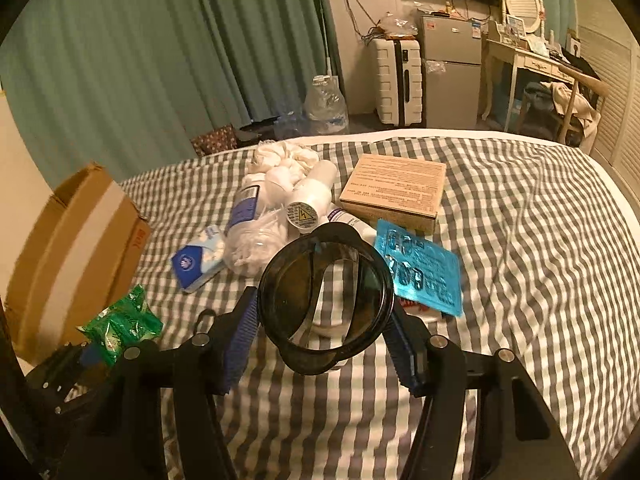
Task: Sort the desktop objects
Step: 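Grasp the green snack bag with the left gripper while the right grips the black tape roll, then carry the snack bag and tape roll to the cardboard box and release both, then grasp the black hair tie with the left gripper while the right grips the white tape roll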
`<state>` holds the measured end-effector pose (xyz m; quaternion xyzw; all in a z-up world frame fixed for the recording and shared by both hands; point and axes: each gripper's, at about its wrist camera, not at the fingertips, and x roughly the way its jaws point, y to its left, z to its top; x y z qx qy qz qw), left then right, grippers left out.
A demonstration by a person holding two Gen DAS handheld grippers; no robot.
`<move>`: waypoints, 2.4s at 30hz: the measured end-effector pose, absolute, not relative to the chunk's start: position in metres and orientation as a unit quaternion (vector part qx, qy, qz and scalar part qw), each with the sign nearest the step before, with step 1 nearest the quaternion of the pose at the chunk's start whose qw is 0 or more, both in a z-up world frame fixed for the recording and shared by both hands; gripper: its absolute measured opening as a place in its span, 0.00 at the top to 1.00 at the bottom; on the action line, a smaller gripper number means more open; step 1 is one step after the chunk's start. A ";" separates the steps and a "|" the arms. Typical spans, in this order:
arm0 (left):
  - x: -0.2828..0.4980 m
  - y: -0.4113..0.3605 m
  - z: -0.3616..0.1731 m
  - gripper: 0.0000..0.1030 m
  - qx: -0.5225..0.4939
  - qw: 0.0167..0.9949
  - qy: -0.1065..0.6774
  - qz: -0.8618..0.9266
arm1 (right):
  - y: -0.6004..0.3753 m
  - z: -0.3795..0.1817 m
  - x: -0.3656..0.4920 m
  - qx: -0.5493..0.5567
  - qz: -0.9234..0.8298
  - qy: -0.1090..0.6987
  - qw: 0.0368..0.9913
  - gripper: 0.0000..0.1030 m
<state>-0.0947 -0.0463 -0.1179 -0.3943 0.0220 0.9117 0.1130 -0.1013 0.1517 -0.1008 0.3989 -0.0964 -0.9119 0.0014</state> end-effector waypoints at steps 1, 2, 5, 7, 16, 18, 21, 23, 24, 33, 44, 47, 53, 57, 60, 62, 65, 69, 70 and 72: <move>-0.091 -0.046 -0.113 0.55 -0.392 0.113 0.023 0.913 | 0.150 -0.097 -0.097 0.396 -0.913 -0.097 0.002 0.42; -0.086 -0.046 -0.110 0.55 -0.392 0.113 0.023 0.913 | 0.148 -0.093 -0.092 0.394 -0.914 -0.099 0.005 0.42; -0.077 -0.048 -0.098 0.55 -0.392 0.115 0.019 0.913 | 0.140 -0.082 -0.078 0.389 -0.916 -0.101 0.014 0.42; -0.070 -0.051 -0.087 0.55 -0.386 0.113 0.016 0.915 | 0.134 -0.075 -0.068 0.382 -0.918 -0.100 0.018 0.42; -0.051 -0.075 -0.024 0.55 -0.358 0.112 -0.005 0.927 | 0.104 -0.024 -0.027 0.348 -0.934 -0.071 0.045 0.42; -0.048 -0.084 -0.006 0.55 -0.346 0.113 -0.008 0.932 | 0.096 -0.011 -0.022 0.341 -0.936 -0.067 0.055 0.42; -0.050 -0.102 0.016 0.55 -0.340 0.113 -0.017 0.933 | 0.082 0.008 -0.018 0.328 -0.940 -0.062 0.070 0.42; -0.053 -0.115 0.032 0.55 -0.333 0.106 -0.018 0.937 | 0.069 0.021 -0.019 0.320 -0.942 -0.057 0.082 0.42; -0.055 -0.123 0.039 0.55 -0.330 0.103 -0.015 0.938 | 0.063 0.027 -0.019 0.317 -0.943 -0.056 0.089 0.42; -0.078 -0.199 0.071 0.55 -0.330 0.052 -0.015 0.942 | -0.002 0.080 -0.044 0.302 -0.935 -0.059 0.177 0.42; -0.109 -0.286 0.011 0.55 -0.378 -0.010 -0.035 0.925 | -0.095 0.051 -0.109 0.349 -0.904 -0.042 0.245 0.42; -0.121 -0.301 -0.012 0.55 -0.400 -0.019 -0.043 0.915 | -0.108 0.028 -0.133 0.374 -0.891 -0.054 0.251 0.42; -0.141 -0.309 -0.044 0.54 -0.421 -0.010 -0.053 0.906 | -0.130 -0.014 -0.187 0.415 -0.871 -0.071 0.253 0.41; -0.152 -0.302 -0.059 0.20 -0.431 -0.025 -0.037 0.901 | -0.132 -0.020 -0.211 0.417 -0.869 -0.102 0.248 0.22; -0.148 -0.302 -0.063 0.18 -0.434 -0.025 -0.050 0.899 | -0.123 -0.013 -0.213 0.409 -0.875 -0.108 0.235 0.22; -0.142 -0.299 -0.063 0.18 -0.438 -0.025 -0.053 0.897 | -0.119 -0.007 -0.209 0.403 -0.882 -0.097 0.222 0.22; -0.127 -0.293 -0.059 0.18 -0.441 -0.023 -0.053 0.896 | -0.101 0.001 -0.193 0.396 -0.891 -0.089 0.203 0.22; -0.102 -0.270 -0.036 0.18 -0.429 -0.018 -0.042 0.902 | -0.070 0.013 -0.159 0.390 -0.900 -0.079 0.177 0.22; -0.097 -0.265 -0.030 0.13 -0.423 -0.014 -0.040 0.905 | -0.060 0.015 -0.149 0.388 -0.903 -0.077 0.168 0.22; -0.082 -0.249 -0.014 0.08 -0.405 -0.005 -0.035 0.914 | -0.037 0.021 -0.133 0.383 -0.908 -0.079 0.151 0.22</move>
